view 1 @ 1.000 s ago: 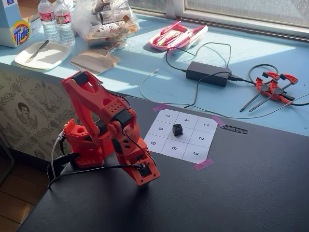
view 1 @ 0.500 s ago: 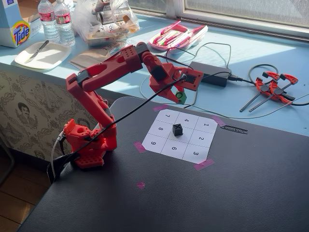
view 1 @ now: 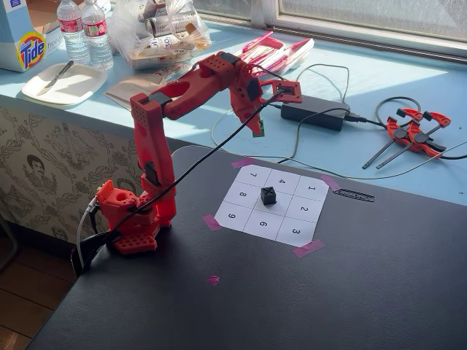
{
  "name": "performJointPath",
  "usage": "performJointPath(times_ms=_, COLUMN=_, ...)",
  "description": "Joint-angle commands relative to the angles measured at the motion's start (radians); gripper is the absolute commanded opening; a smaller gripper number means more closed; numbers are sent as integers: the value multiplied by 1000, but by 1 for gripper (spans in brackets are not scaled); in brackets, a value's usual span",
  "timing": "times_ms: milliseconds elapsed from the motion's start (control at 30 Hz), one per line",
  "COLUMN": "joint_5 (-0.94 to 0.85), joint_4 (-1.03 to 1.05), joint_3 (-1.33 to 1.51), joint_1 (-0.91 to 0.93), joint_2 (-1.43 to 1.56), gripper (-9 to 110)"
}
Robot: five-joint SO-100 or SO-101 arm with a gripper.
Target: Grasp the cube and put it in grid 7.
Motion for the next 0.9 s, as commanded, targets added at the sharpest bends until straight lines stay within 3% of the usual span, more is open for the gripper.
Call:
performJointPath(times_ms=0, joint_5=-25, joint_4=-132, joint_3=118, joint_1=31, joint_2=8, gripper=0)
performJointPath(times_ms=333, joint_5=-18, joint_4=-360, joint_3=321, joint_1=40, joint_2=18, gripper=0)
performJointPath(times_ms=867, joint_5=-12, joint_4=-354, joint_3=382, joint_1=69, joint_2=-87, gripper=0)
